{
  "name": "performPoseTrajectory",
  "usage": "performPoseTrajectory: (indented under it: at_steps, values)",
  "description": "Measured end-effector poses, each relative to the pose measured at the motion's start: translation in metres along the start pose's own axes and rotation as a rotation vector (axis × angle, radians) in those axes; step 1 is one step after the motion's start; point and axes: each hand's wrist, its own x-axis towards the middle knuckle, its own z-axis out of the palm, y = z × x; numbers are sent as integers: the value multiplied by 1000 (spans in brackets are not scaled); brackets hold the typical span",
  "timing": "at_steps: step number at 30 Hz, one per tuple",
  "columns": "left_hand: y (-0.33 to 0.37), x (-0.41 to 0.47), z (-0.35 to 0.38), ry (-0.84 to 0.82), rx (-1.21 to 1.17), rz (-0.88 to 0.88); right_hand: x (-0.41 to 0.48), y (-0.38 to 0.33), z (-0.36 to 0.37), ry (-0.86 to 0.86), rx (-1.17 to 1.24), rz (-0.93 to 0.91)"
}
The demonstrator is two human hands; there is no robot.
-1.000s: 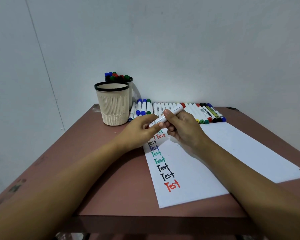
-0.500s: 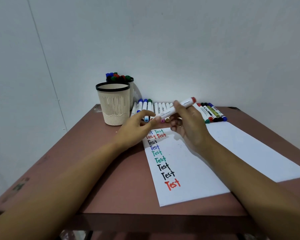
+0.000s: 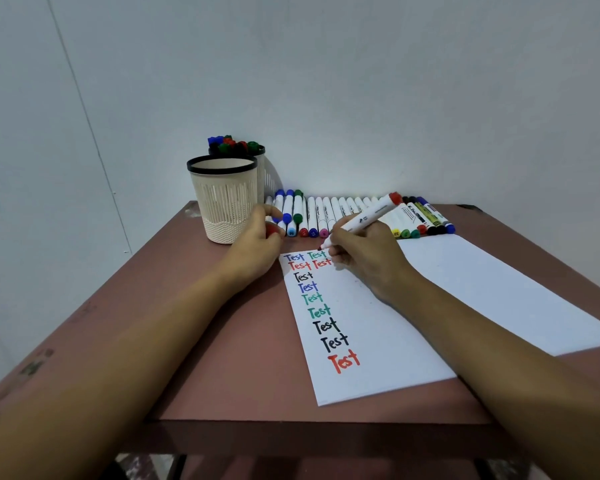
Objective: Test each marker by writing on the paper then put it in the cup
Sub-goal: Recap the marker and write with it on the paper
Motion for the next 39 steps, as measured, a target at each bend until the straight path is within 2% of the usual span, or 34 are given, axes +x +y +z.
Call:
performPoseTrajectory:
  at_steps: [3, 7, 15, 23, 29, 39]
  values:
    - [0, 0, -1, 9, 51, 2, -1, 3, 4, 33, -102, -1]
    - [0, 1, -2, 45, -64, -54, -1, 6, 6, 71, -197, -16]
    - [-3, 5, -2, 44, -137, -117, 0, 7, 7, 76, -201, -15]
    - [-8, 11, -1, 30, -83, -110, -3, 6, 7, 54, -213, -20]
    - [-8, 10, -2, 21, -63, -102, -2, 7, 7, 99, -239, -43]
    - [-8, 10, -3, 16, 7, -78, -1, 9, 8, 54, -233, -25]
